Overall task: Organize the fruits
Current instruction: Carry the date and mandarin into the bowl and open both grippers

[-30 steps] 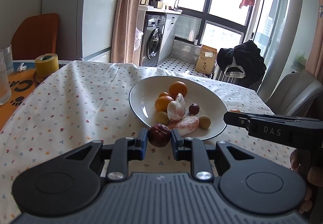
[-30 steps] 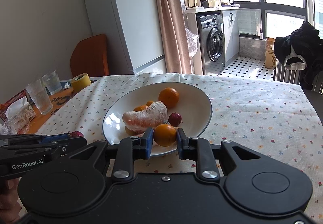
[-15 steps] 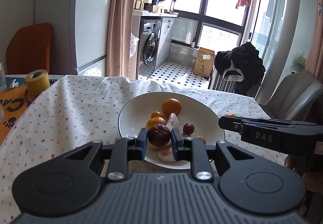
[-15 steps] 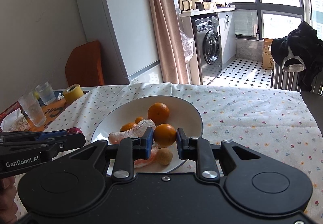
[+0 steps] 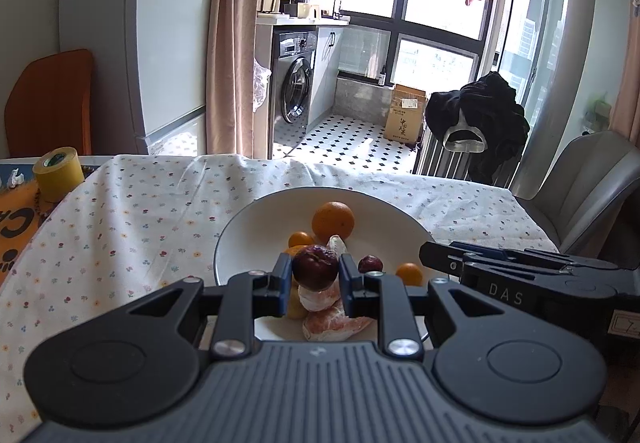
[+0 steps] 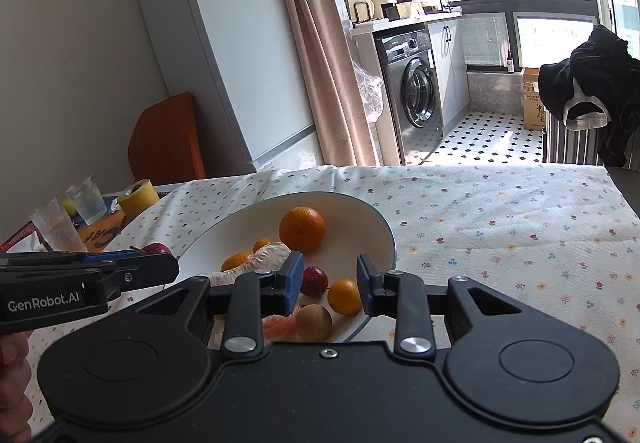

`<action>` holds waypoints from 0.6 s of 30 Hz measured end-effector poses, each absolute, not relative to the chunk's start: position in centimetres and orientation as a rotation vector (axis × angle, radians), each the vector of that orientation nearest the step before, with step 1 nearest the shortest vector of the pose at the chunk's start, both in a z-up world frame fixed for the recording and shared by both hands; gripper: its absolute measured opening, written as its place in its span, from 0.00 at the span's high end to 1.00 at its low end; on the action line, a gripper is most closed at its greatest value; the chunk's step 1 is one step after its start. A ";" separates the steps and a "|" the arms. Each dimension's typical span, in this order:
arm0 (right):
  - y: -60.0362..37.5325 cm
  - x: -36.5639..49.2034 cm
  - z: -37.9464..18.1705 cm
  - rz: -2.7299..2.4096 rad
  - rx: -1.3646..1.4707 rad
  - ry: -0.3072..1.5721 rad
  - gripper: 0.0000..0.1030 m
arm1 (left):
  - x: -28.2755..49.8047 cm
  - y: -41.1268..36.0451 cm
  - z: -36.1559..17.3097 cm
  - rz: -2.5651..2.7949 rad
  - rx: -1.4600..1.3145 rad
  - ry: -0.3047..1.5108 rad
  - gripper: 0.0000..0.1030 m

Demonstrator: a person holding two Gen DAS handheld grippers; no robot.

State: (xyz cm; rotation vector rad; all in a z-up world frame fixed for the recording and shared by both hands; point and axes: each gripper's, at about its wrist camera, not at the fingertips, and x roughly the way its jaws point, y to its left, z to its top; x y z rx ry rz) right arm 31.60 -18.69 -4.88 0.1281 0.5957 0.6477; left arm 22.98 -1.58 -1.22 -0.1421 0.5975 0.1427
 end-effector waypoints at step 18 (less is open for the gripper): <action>-20.9 31.8 -4.8 0.634 0.167 0.638 0.70 | 26.7 -3.6 -1.9 0.103 -0.122 0.620 0.78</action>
